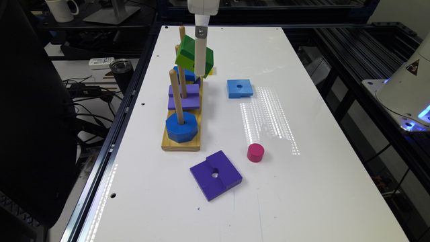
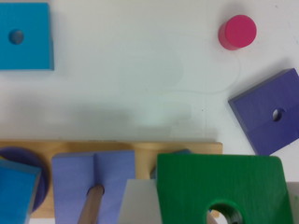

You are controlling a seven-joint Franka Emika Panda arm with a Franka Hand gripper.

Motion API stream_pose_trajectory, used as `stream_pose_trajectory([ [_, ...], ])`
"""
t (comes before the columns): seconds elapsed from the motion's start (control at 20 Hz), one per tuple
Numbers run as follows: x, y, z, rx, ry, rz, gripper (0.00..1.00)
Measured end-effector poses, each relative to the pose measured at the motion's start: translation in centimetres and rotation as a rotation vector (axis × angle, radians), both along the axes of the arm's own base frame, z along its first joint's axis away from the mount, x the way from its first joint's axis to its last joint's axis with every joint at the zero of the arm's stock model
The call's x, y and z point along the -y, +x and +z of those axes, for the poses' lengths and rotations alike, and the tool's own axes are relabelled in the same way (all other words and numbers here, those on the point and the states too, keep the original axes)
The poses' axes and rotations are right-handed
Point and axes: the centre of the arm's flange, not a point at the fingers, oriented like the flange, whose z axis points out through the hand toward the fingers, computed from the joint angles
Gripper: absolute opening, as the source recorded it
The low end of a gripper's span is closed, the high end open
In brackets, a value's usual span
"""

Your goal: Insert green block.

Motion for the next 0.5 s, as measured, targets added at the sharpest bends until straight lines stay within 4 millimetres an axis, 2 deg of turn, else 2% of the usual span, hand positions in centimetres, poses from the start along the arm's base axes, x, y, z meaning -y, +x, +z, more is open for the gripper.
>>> stream_pose_trajectory([
  [0.25, -0.1, 0.2, 0.1, 0.004, 0.002, 0.001, 0.0],
  [0.5, -0.1, 1.6, -0.1, 0.011, 0.013, -0.002, 0.0],
])
